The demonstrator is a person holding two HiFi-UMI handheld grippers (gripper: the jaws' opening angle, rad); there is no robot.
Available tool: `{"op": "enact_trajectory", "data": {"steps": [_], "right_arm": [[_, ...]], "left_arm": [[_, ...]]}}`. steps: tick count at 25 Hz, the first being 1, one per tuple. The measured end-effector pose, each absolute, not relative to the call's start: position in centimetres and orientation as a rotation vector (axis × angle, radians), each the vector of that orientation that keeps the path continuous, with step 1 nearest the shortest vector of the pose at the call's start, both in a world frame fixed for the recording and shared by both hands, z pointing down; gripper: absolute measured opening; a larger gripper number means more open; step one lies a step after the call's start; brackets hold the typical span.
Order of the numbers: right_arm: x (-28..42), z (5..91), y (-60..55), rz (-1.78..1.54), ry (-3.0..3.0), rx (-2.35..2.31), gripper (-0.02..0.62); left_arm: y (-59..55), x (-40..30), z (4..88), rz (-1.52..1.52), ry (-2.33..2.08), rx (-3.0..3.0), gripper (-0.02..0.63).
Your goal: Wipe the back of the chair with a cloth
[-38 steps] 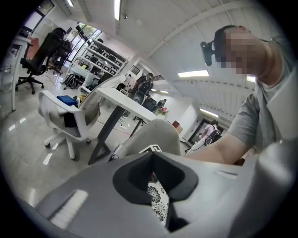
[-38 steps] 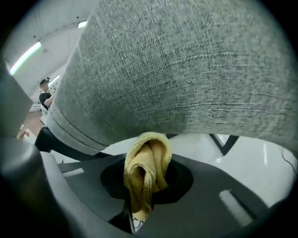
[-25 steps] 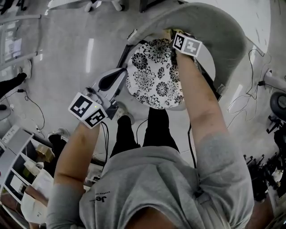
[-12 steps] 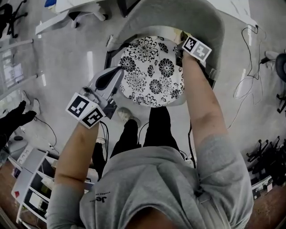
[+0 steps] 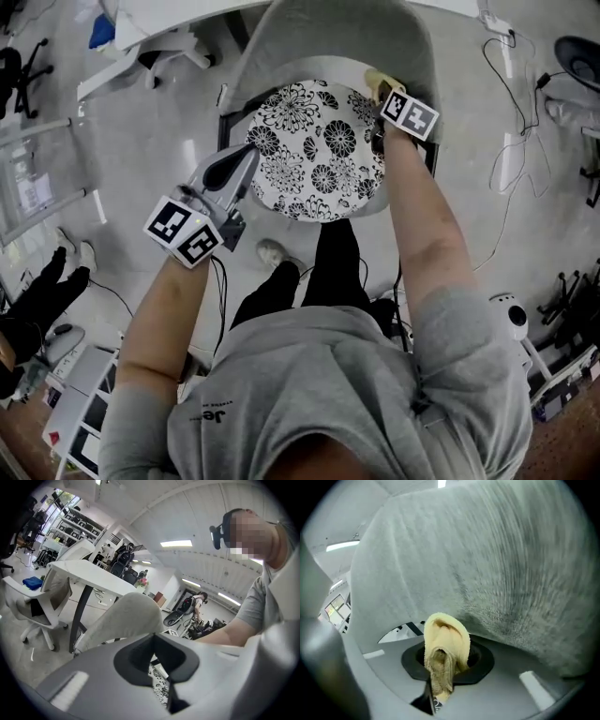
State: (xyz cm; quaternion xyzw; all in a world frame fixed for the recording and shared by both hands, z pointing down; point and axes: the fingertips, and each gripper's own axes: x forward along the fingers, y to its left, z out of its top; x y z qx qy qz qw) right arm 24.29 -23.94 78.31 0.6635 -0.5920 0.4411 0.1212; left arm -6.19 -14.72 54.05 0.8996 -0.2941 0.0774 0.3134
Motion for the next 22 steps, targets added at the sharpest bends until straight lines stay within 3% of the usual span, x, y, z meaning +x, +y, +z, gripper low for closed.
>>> {"op": "enact_trajectory", "data": {"steps": [7, 22], "right_arm": [[16.0, 66.7, -24.0, 0.922, -2.066, 1.558, 0.051], [-11.0, 34.2, -19.9, 0.510, -2.661, 0.696, 0.051]], "left_arm": [[-12.8, -10.8, 47.0, 0.110, -0.881, 2.432, 0.058], [-4.3, -31.5, 25.6, -0.051, -1.555, 2.352, 0.058]]}}
